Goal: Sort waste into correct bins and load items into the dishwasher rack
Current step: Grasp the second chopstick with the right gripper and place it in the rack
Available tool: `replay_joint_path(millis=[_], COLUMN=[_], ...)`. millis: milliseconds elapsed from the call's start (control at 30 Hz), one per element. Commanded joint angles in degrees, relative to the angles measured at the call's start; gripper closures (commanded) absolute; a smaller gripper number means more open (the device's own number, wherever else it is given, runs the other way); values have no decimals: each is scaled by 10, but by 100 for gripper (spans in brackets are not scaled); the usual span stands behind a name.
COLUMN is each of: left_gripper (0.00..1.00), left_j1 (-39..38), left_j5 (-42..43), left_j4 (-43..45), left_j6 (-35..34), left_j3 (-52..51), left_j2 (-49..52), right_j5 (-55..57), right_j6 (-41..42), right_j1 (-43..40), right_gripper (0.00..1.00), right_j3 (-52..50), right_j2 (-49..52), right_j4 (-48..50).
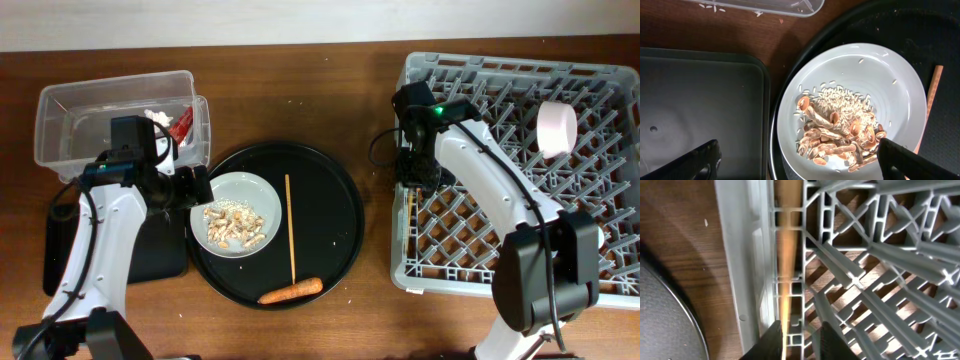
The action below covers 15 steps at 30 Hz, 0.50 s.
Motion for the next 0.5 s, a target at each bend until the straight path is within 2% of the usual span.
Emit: replay_joint_path(millis=[0,133,233,467], left_gripper=[1,1,1,1], left_j1=[2,2,2,2], left_j5=[6,6,7,7], left_j4=[-1,0,0,-1], left_j6=[-5,-5,-5,-5], left_j3=[2,2,2,2], left_j2=[-10,-10,-10,-10], right_j5=[-3,-19,-49,-71], right_j6=[-1,-1,-1,32], right_j1=[-4,14,66,230], right_gripper=[65,61,60,55], right_j3=[17,81,94,85], right_j2=[-17,-64,-74,32], right_j4=[-7,-17,9,61])
